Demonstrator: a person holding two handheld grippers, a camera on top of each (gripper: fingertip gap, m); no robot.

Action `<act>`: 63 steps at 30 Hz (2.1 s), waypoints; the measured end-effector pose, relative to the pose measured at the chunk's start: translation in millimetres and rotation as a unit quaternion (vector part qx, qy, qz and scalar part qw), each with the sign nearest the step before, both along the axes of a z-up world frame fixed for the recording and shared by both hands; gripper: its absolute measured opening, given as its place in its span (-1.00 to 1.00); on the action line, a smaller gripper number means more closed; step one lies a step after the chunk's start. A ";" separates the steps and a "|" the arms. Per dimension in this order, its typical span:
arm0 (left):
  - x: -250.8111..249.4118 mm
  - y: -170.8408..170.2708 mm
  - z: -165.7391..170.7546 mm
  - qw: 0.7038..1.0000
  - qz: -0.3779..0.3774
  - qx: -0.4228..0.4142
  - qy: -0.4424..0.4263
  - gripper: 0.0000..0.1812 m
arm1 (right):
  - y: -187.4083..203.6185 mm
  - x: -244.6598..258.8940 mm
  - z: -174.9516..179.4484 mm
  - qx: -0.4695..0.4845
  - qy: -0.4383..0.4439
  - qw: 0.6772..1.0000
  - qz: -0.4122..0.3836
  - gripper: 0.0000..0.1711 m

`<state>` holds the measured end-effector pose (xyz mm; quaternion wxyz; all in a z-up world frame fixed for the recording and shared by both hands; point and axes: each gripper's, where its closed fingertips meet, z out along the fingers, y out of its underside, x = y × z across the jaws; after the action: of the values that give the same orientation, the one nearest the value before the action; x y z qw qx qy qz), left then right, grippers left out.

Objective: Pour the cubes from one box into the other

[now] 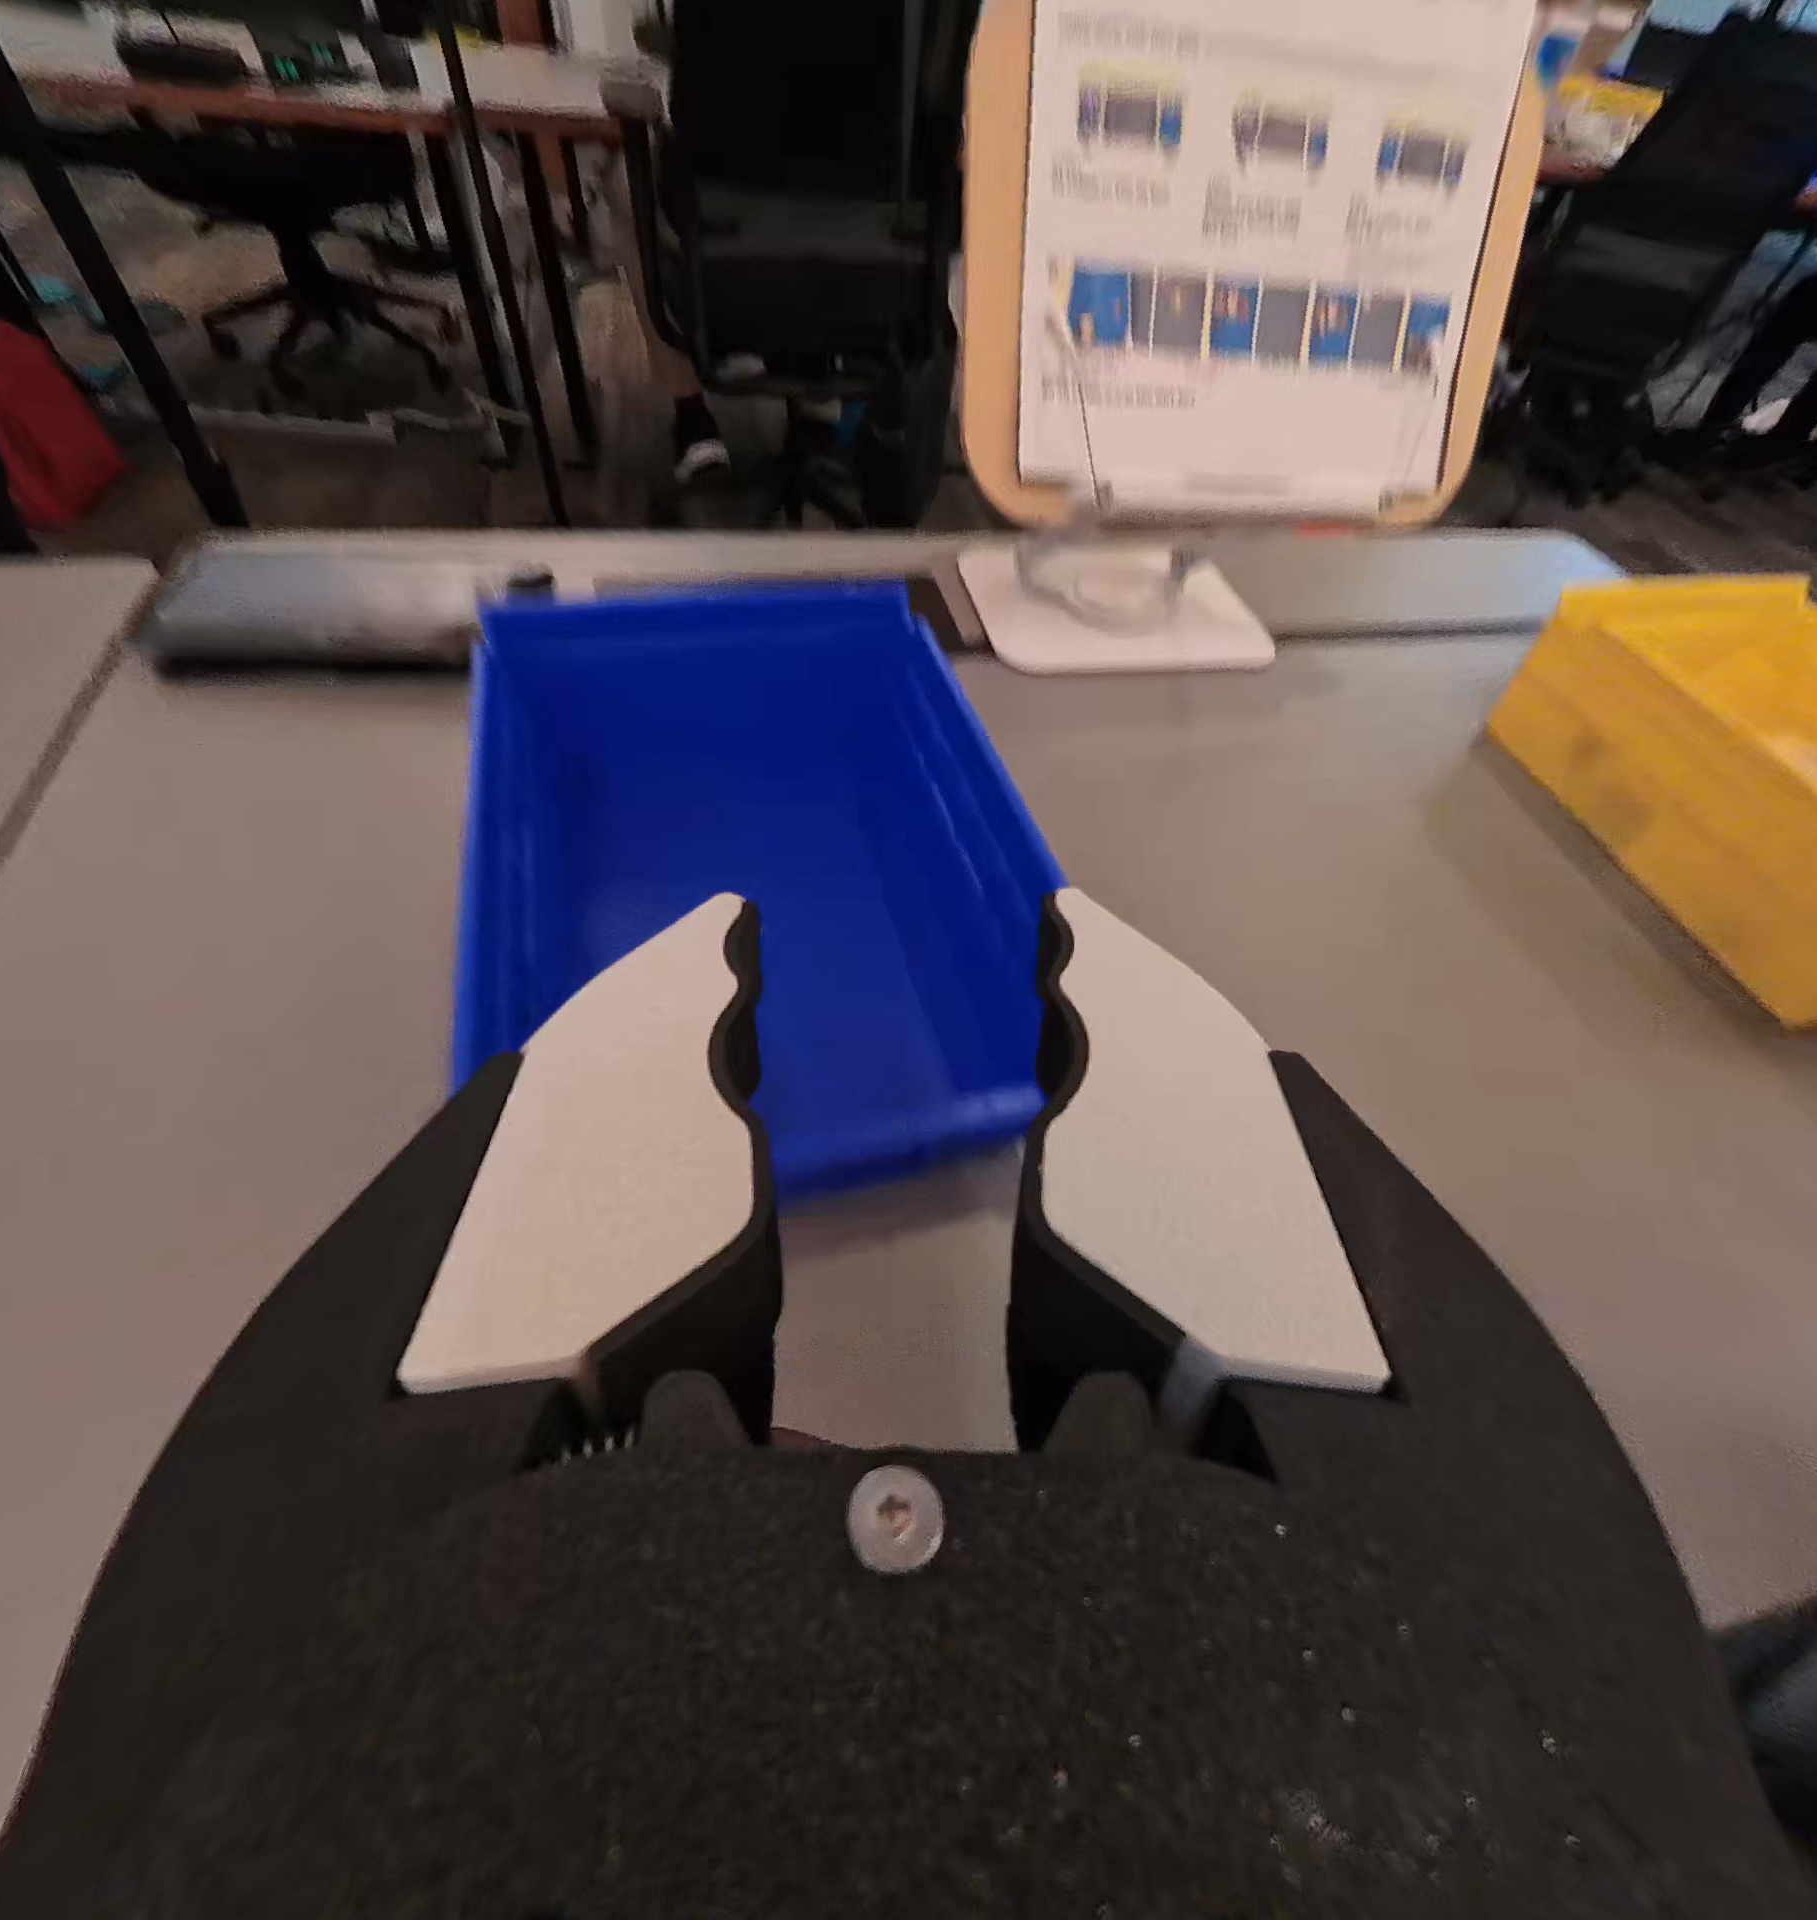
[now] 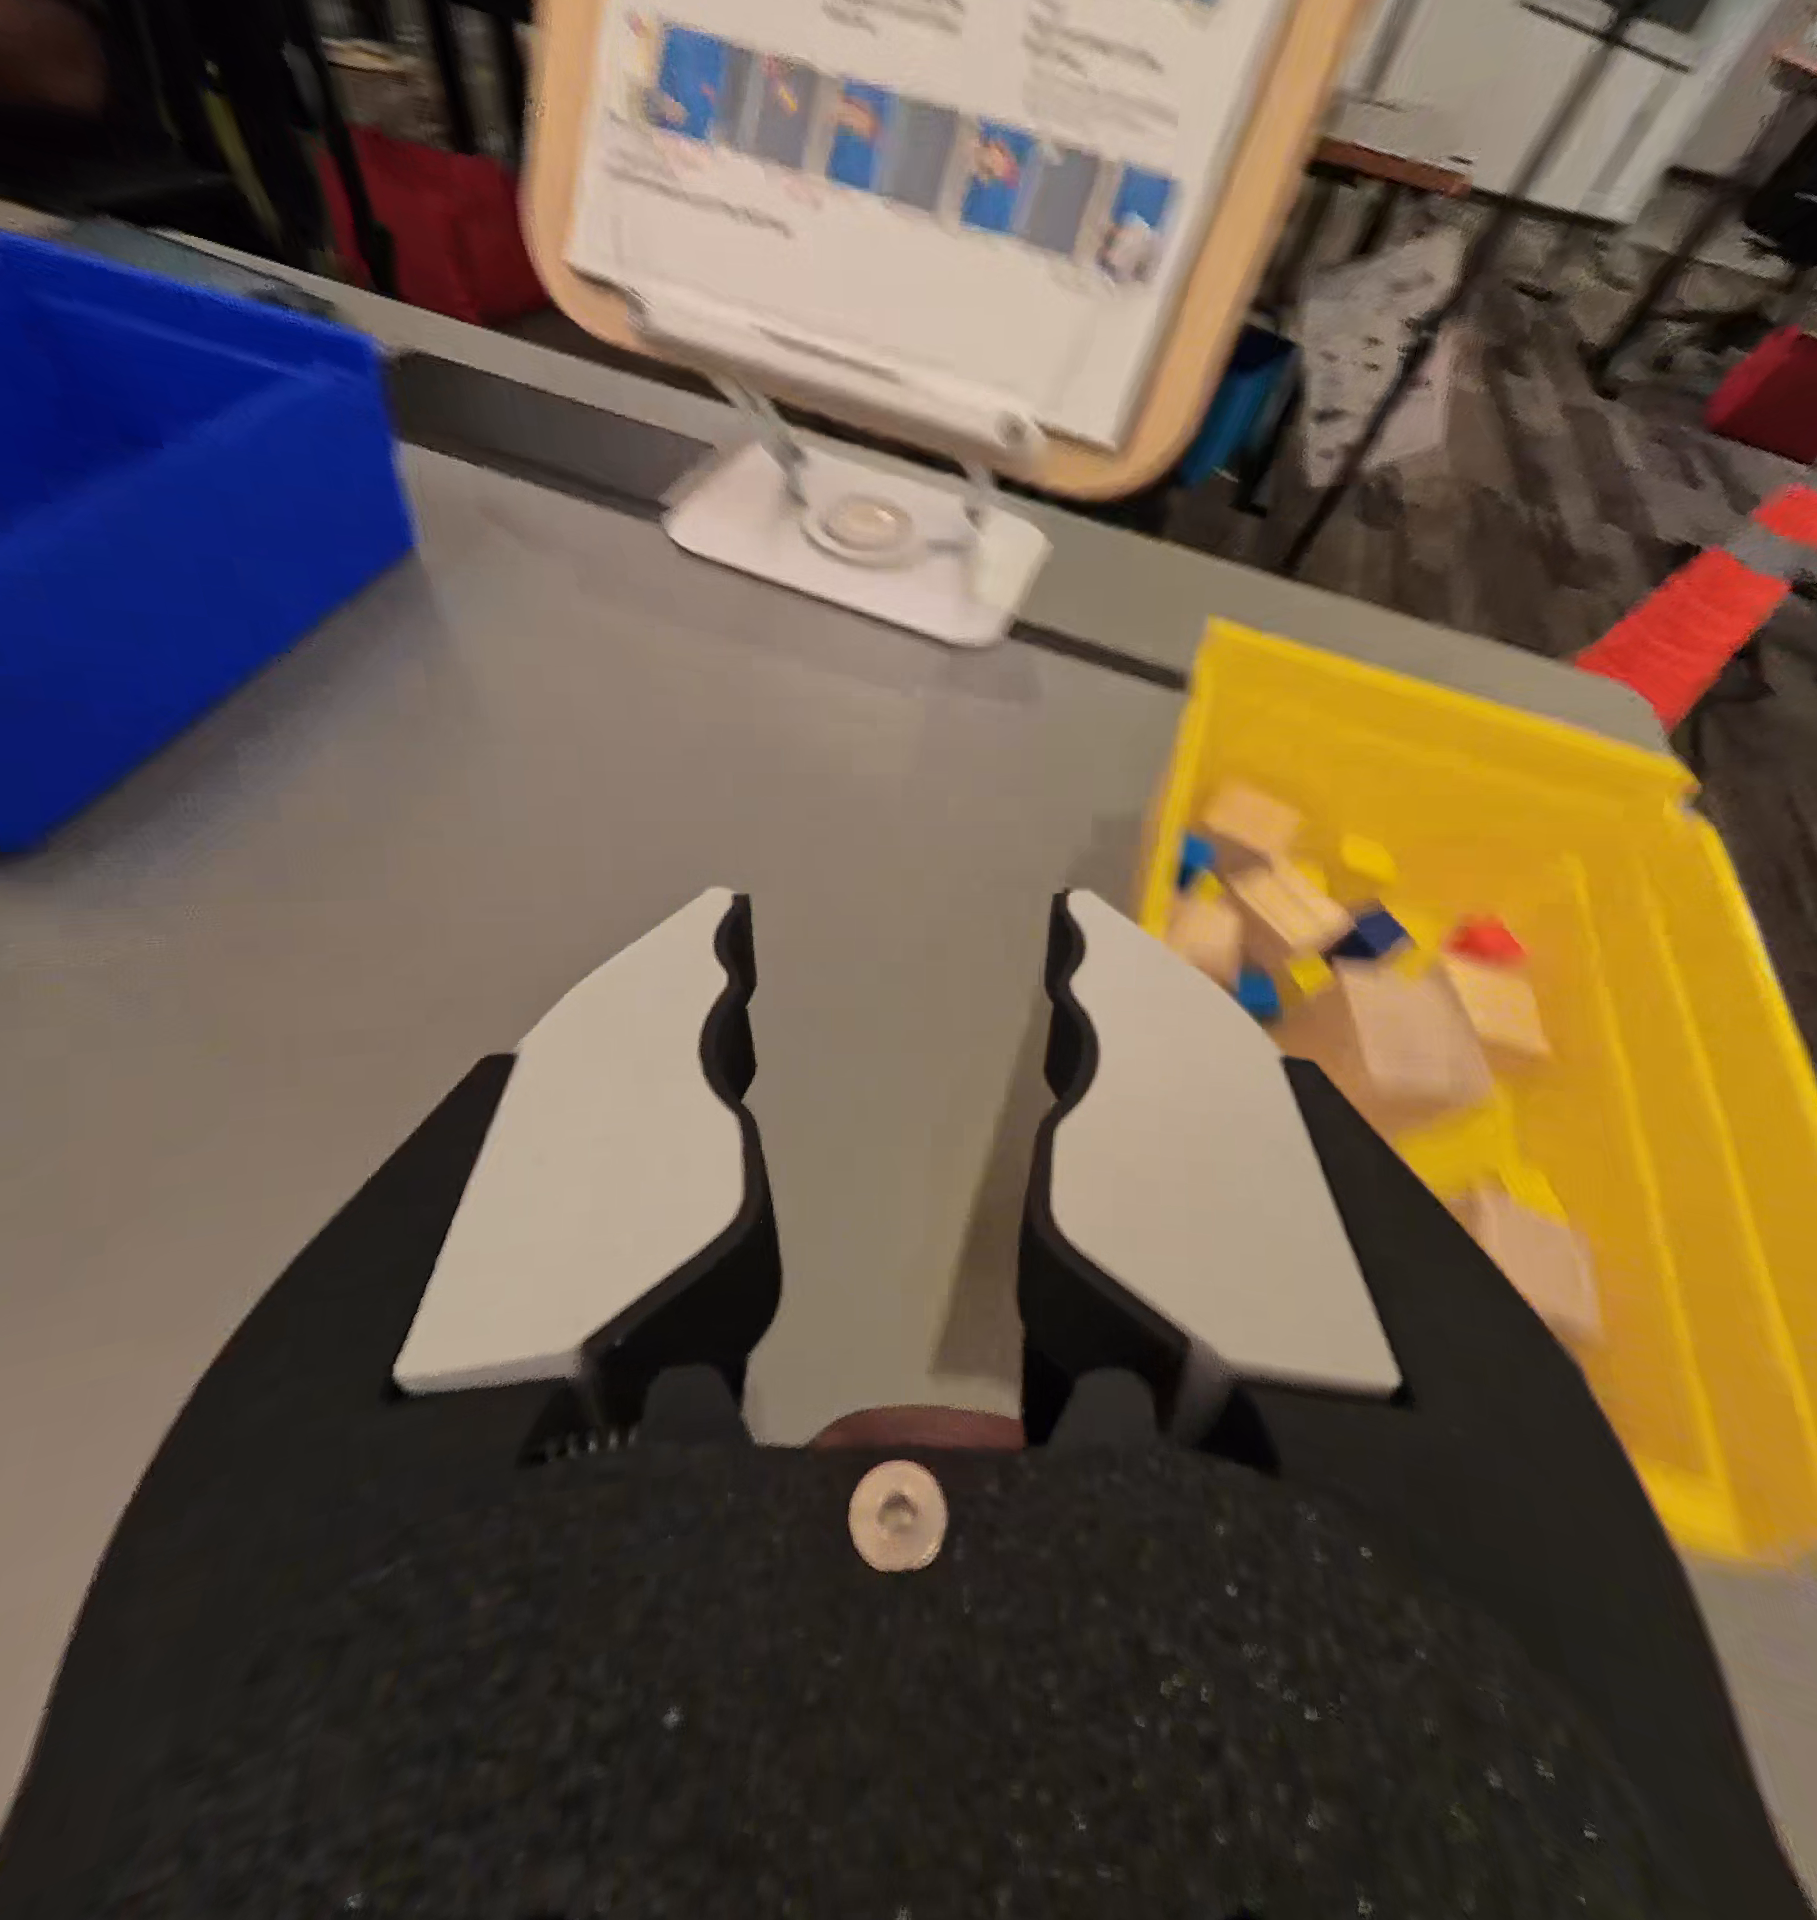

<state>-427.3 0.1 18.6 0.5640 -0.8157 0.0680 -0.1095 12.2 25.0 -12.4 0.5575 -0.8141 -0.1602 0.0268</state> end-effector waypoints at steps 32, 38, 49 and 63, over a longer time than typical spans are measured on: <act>-1.7 -50.2 -124.1 0.996 0.082 0.010 0.037 -0.42 | -90.7 155.3 -96.4 0.024 0.075 0.985 -0.154 -0.41; 1.6 -51.0 -126.8 0.996 0.079 0.004 0.048 -0.41 | -90.5 152.4 -95.7 0.026 0.076 0.986 -0.148 -0.41; 90.9 -51.3 -117.3 0.999 -0.026 -0.002 0.022 -0.27 | -81.9 169.1 -82.1 0.060 0.073 0.979 -0.182 -0.39; 480.0 30.2 -140.0 0.975 -0.216 -0.057 0.011 -0.10 | -73.5 220.8 -90.1 0.045 0.178 0.962 -0.204 -0.37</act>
<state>52.7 30.3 -121.4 0.4788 -0.8138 0.2422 -0.2233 233.0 -48.5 -102.5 0.6068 -0.7857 0.1095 0.0497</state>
